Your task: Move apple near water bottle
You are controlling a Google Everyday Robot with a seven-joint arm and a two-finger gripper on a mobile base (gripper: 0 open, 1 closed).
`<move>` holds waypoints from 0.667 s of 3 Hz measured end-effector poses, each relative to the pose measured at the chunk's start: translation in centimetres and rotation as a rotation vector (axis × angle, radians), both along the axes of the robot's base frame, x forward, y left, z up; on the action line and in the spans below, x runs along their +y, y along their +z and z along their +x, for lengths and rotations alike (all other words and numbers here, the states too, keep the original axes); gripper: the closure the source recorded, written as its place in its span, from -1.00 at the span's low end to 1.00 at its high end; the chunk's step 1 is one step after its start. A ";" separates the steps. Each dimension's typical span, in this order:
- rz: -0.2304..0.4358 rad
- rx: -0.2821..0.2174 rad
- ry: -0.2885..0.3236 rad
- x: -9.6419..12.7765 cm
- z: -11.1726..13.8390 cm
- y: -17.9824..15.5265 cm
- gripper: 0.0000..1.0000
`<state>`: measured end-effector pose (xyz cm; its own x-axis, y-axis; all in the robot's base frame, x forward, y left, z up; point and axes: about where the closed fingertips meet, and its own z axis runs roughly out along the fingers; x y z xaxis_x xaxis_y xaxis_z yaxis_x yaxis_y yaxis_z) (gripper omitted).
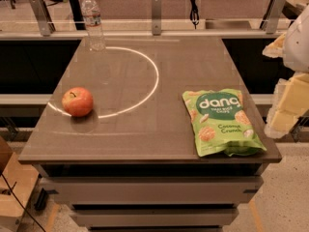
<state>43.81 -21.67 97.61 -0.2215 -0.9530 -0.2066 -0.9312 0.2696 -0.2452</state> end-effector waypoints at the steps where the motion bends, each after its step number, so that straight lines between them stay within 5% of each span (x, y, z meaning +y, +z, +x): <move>1: 0.000 0.000 0.000 0.0 0.0 0.0 -1.00; 2: 0.024 -0.008 0.003 0.3 0.2 0.2 -1.00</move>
Offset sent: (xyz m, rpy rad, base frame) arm 0.0043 0.0062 -0.0018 0.0541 0.0045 0.0074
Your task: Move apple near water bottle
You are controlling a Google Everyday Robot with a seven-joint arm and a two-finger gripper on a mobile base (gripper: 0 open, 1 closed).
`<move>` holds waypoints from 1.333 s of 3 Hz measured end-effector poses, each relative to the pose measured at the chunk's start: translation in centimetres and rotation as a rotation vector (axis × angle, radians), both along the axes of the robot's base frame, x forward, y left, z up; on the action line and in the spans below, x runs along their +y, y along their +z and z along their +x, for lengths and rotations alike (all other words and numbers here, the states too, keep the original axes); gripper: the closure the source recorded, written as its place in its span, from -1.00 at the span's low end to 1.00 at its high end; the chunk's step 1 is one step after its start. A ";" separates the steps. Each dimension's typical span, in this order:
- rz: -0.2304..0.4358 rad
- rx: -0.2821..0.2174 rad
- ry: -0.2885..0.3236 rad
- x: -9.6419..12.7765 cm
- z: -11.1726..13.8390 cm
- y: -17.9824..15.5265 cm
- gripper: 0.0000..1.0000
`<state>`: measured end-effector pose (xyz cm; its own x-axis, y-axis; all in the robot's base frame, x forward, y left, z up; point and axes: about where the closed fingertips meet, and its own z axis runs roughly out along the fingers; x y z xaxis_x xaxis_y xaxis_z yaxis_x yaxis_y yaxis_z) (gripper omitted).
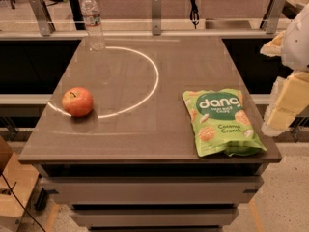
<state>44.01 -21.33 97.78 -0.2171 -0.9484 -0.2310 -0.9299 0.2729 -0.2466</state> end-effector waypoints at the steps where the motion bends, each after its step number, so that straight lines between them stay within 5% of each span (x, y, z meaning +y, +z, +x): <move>1: 0.068 -0.009 0.033 1.9 0.6 0.0 -1.00; 3: 0.471 0.032 0.211 14.7 4.4 -1.6 -1.00; 4: 0.502 0.039 0.215 15.4 4.1 -1.1 -1.00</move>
Offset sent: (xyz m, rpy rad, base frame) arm 0.0477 0.1636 -0.0062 0.5326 0.0172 0.2787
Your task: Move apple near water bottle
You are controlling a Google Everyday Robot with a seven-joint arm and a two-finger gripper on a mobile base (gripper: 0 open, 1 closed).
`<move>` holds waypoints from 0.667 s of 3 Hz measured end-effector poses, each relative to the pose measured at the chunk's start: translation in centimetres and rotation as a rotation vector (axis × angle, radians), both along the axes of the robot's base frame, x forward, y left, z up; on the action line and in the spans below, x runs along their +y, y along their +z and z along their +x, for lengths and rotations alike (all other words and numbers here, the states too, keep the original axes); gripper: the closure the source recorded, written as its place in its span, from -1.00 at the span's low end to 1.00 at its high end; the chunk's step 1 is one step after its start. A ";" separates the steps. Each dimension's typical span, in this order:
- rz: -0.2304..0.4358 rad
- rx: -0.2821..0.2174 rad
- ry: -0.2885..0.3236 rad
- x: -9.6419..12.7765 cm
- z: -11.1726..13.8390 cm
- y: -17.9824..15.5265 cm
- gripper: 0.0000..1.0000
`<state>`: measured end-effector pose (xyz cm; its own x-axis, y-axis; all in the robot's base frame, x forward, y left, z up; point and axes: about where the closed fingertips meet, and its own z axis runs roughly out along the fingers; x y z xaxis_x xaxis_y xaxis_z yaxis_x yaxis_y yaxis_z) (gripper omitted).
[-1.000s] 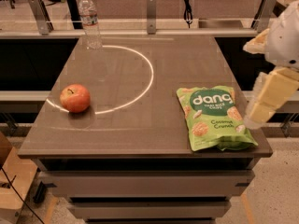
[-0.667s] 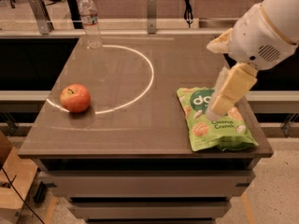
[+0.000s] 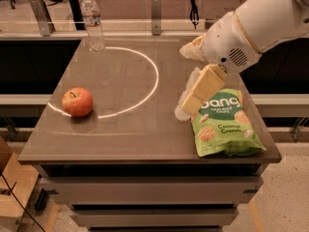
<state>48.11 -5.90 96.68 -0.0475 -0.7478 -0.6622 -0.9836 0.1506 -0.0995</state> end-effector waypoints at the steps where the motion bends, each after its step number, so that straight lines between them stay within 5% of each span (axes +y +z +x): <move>1: -0.003 -0.001 0.000 0.0 0.0 0.0 -1.00; 2: 0.041 -0.013 0.025 2.4 0.8 -0.7 -1.00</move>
Offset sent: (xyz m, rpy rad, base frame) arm 0.0229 0.0607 -0.0189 0.1166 -0.0284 0.0610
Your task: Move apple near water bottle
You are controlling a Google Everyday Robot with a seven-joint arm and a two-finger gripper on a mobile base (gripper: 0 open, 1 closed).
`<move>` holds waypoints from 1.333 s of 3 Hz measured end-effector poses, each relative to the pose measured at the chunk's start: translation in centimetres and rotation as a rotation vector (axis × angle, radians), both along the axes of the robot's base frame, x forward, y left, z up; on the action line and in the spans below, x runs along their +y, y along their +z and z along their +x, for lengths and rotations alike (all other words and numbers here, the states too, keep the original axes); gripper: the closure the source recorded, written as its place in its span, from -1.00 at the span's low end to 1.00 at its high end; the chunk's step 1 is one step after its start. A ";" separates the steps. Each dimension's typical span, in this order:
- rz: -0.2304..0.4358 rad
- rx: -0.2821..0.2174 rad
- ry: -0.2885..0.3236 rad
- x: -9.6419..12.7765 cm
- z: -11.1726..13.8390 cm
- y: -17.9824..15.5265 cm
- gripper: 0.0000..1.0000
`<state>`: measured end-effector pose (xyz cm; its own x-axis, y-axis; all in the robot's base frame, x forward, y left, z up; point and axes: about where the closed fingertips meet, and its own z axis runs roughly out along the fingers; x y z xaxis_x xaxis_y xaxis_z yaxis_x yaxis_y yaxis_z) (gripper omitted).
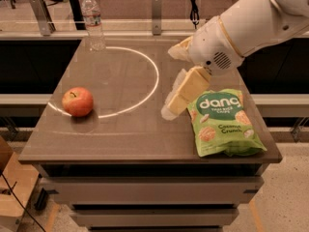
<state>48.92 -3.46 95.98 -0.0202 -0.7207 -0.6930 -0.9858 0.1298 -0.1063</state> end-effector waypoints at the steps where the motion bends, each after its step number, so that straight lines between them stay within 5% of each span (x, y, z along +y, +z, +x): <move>1: 0.098 0.016 0.037 3.7 1.3 -1.8 -1.00; 4: 0.397 0.081 0.098 14.2 4.0 -7.3 -1.00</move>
Offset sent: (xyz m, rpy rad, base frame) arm 0.0392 0.1077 -0.0614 0.3293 0.0602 0.0701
